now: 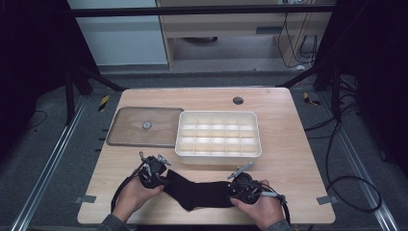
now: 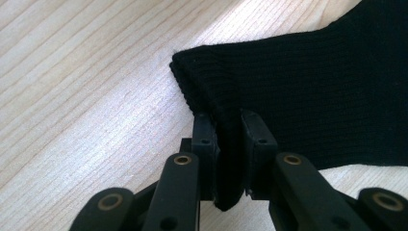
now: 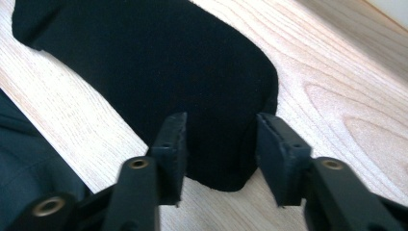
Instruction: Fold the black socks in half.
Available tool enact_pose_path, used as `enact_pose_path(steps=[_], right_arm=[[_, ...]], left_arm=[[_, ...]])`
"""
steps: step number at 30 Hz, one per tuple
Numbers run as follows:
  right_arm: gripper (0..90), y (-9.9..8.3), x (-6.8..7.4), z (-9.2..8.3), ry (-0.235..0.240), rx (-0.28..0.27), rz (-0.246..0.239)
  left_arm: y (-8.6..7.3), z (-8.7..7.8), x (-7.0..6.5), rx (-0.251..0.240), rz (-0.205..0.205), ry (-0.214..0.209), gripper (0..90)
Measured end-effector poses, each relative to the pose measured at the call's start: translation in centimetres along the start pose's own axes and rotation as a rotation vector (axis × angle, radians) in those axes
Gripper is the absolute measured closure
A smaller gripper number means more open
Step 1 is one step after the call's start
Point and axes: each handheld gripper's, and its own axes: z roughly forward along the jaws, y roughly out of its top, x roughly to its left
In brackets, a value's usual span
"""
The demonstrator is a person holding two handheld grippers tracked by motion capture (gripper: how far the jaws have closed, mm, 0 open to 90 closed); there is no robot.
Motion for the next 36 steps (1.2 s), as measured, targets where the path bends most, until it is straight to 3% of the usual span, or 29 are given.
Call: enact_pose_path(steps=[14, 36], right_arm=[[71.9, 0.1, -0.1, 0.6, -0.026, 0.014, -0.019], [72.9, 1.1, 0.8, 1.3, 0.001, 0.0, -0.024]], left_arm=[[-0.2, -1.0, 0.4, -0.027, 0.01, -0.022, 78.1], [0.5, -4.2, 0.3, -0.07, 0.03, -0.027, 78.3]])
